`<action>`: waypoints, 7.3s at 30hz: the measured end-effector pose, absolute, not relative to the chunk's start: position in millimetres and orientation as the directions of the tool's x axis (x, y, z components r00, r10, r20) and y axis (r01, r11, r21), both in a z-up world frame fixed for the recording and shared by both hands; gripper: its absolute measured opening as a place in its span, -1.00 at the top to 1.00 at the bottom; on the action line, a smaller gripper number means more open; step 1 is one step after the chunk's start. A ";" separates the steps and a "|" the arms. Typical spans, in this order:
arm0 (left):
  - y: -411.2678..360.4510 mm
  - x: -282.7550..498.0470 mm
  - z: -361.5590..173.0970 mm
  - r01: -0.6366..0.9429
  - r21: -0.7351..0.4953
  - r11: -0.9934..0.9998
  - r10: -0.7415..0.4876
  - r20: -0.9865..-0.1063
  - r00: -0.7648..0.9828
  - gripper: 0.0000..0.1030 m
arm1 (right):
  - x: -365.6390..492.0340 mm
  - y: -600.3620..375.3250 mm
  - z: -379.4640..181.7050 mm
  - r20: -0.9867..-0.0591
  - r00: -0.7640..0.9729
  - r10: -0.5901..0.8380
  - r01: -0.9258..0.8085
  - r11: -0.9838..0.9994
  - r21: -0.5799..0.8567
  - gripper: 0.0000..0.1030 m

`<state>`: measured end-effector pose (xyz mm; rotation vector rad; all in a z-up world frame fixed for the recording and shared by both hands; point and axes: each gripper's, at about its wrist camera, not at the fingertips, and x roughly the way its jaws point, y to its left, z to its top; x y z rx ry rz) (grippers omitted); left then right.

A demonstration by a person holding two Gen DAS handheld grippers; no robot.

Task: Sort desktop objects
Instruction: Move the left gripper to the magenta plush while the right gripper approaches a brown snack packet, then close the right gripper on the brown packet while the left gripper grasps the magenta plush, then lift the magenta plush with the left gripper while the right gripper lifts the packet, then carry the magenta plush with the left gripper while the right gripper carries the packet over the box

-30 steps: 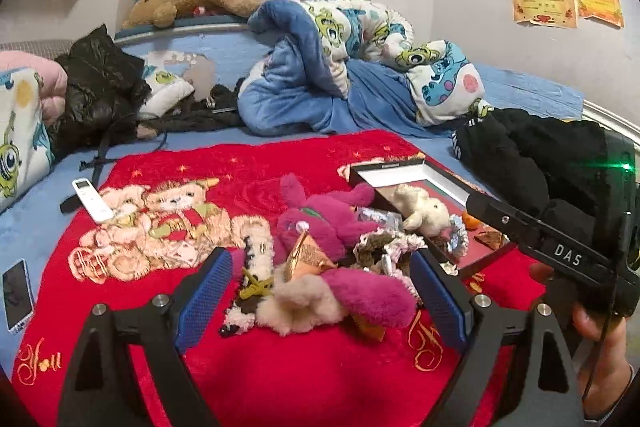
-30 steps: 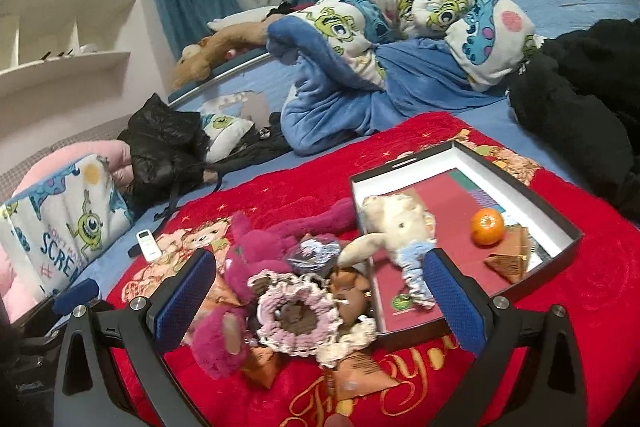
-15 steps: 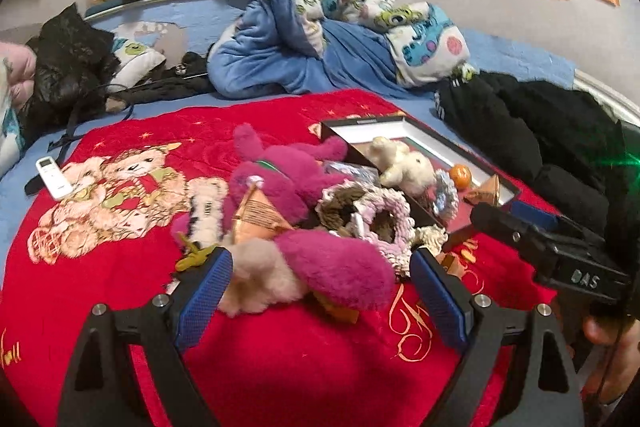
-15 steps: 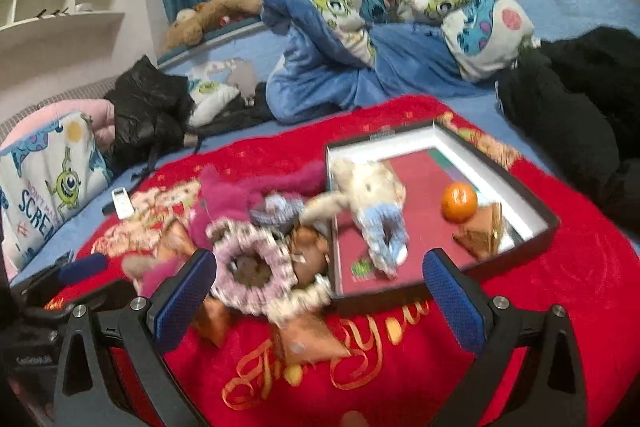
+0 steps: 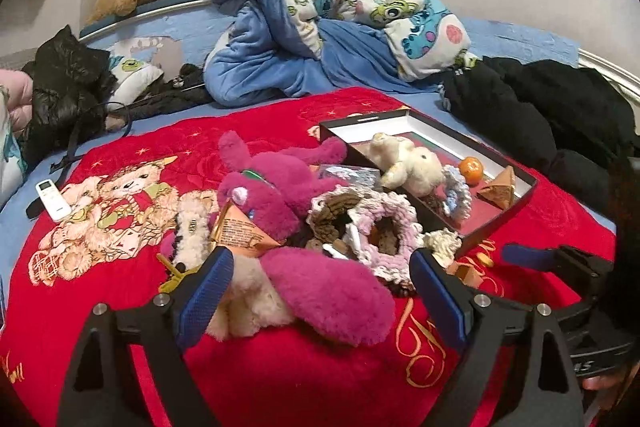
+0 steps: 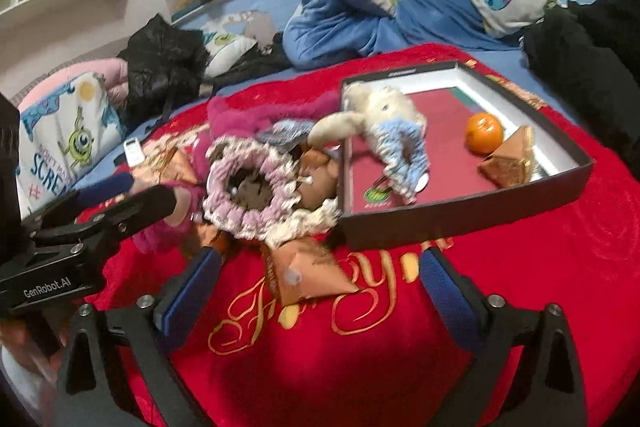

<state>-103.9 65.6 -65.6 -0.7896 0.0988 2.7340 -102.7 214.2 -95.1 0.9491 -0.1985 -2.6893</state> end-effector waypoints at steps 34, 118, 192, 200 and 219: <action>42.9 -111.2 -95.7 -0.245 -0.182 -0.952 0.304 -0.631 -0.713 0.51 | -120.0 199.8 -115.8 -0.692 -0.672 -0.264 0.198 -0.964 0.175 0.07; 20.3 -62.6 -23.6 -0.121 -0.119 -0.986 0.166 -0.534 -0.829 0.81 | -118.3 263.4 -33.9 -0.451 -0.829 -0.332 0.153 -0.909 0.387 0.23; 122.8 -74.3 113.5 -0.269 -0.048 -0.962 0.269 -0.354 -0.896 0.80 | -109.7 327.3 -15.5 -0.373 -0.887 -0.271 0.068 -0.877 0.476 0.22; 187.5 -75.1 116.7 -0.365 -0.038 -0.930 0.354 -0.359 -0.864 0.80 | -107.1 359.7 -17.4 -0.384 -0.892 -0.240 0.035 -0.882 0.470 0.22; 240.9 -172.0 -8.8 -0.332 -0.105 -0.937 0.333 -0.551 -0.765 0.80 | -169.1 386.1 -73.4 -0.591 -0.777 -0.216 -0.015 -0.933 0.361 0.23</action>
